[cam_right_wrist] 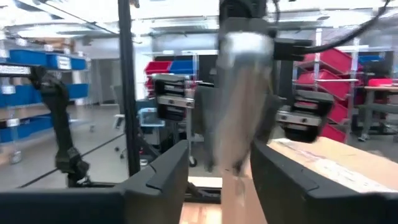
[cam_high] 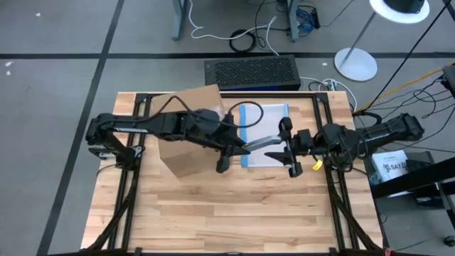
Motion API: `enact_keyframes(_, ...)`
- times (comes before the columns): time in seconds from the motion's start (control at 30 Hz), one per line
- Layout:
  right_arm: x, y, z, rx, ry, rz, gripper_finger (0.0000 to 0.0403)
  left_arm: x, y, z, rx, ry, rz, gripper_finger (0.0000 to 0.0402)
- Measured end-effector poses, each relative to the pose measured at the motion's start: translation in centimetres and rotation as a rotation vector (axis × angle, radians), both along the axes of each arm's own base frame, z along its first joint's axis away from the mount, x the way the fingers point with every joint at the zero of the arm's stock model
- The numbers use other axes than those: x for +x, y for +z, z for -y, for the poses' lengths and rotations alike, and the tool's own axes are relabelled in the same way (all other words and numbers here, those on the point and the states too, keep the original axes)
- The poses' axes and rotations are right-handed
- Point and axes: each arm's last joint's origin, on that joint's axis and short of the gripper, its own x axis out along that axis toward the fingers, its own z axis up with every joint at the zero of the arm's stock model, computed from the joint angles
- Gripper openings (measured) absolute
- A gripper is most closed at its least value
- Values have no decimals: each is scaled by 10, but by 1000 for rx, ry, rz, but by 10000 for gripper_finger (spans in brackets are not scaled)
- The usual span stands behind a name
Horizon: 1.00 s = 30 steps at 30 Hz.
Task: Unpack boxes
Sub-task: Open the cardboard box using the gray cutter
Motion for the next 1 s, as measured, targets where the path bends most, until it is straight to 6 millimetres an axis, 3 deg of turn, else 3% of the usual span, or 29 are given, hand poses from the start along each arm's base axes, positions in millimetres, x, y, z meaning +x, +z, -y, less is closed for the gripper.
enact_keyframes(0.2, 0, 0, 0, -4, -10, -1, 193, 1, -1, 0, 4, 0, 3, 66)
enact_keyframes(1.0, 9, 0, 2, 17, -19, 46, 194, 19, -16, -3, 18, -7, -10, 66)
